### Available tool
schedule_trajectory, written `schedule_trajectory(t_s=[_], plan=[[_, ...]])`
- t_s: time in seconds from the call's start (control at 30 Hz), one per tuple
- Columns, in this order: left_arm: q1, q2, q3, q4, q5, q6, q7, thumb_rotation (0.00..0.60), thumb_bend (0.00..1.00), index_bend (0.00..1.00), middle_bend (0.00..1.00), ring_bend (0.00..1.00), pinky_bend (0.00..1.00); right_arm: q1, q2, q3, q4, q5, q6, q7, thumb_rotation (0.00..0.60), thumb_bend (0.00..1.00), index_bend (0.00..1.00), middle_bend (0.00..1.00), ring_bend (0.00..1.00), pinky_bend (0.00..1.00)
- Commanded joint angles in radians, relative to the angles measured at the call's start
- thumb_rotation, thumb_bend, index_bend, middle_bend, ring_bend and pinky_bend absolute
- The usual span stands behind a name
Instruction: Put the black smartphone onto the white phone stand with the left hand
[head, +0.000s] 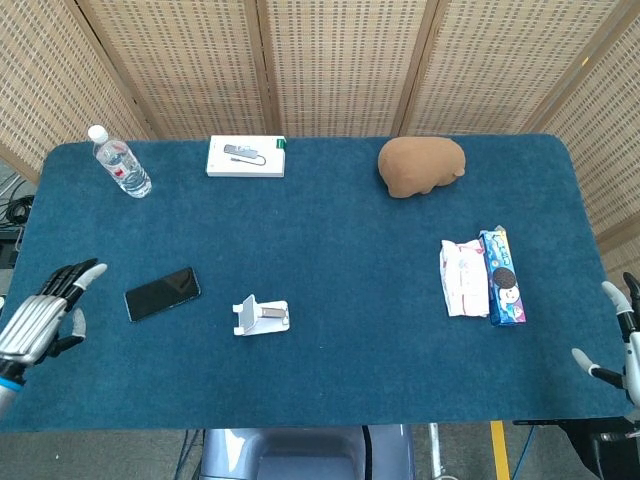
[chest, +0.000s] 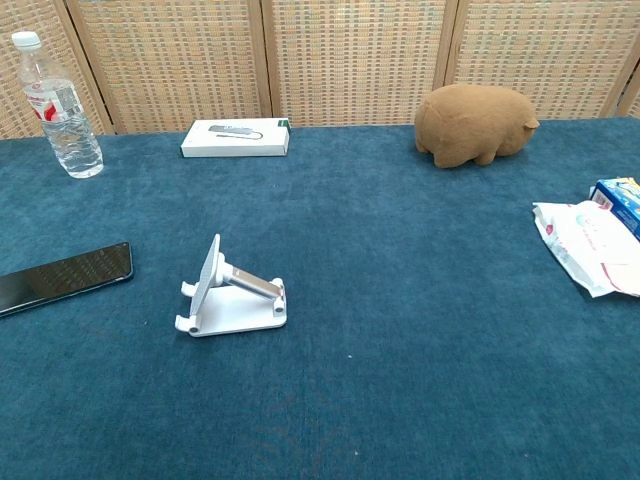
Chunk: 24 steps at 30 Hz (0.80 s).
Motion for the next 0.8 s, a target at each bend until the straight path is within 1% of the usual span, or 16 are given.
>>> schedule_trajectory(t_s=[0.03, 0.1, 0.2, 0.27, 0.5, 0.67, 0.8], plan=[[-0.151, -0.060, -0.045, 0.063, -0.096, -0.223, -0.073, 0.600, 1.00, 0.00, 0.00, 0.00, 0.00, 0.004, 0.004, 0.002, 0.004, 0.007, -0.010, 0.014, 0.600, 0.00, 0.10, 0.00, 0.00, 0.00], [-0.204, -0.098, -0.057, 0.095, -0.123, -0.309, -0.099, 0.600, 1.00, 0.00, 0.00, 0.00, 0.00, 0.005, 0.006, 0.004, 0.007, 0.015, -0.019, 0.027, 0.600, 0.00, 0.10, 0.00, 0.00, 0.00], [-0.252, -0.149, -0.066, 0.147, -0.141, -0.382, -0.137, 0.600, 1.00, 0.00, 0.00, 0.00, 0.00, 0.007, 0.008, 0.005, 0.012, 0.021, -0.028, 0.040, 0.600, 0.00, 0.10, 0.00, 0.00, 0.00], [-0.286, -0.202, -0.070, 0.186, -0.151, -0.436, -0.191, 0.600, 1.00, 0.00, 0.00, 0.00, 0.00, 0.008, 0.010, 0.006, 0.014, 0.024, -0.032, 0.051, 0.600, 0.00, 0.10, 0.00, 0.00, 0.00], [-0.328, -0.331, -0.075, 0.310, -0.147, -0.474, -0.327, 0.600, 1.00, 0.00, 0.00, 0.00, 0.00, 0.012, 0.012, 0.005, 0.020, 0.028, -0.044, 0.067, 0.600, 0.00, 0.10, 0.00, 0.00, 0.00], [-0.338, -0.364, -0.064, 0.345, -0.131, -0.475, -0.376, 0.600, 1.00, 0.00, 0.00, 0.00, 0.00, 0.013, 0.013, 0.004, 0.020, 0.028, -0.047, 0.070, 0.600, 0.00, 0.10, 0.00, 0.00, 0.00], [-0.346, -0.383, -0.063, 0.364, -0.139, -0.486, -0.422, 0.600, 1.00, 0.00, 0.00, 0.00, 0.00, 0.012, 0.014, 0.002, 0.018, 0.024, -0.045, 0.069, 0.600, 0.00, 0.10, 0.00, 0.00, 0.00]])
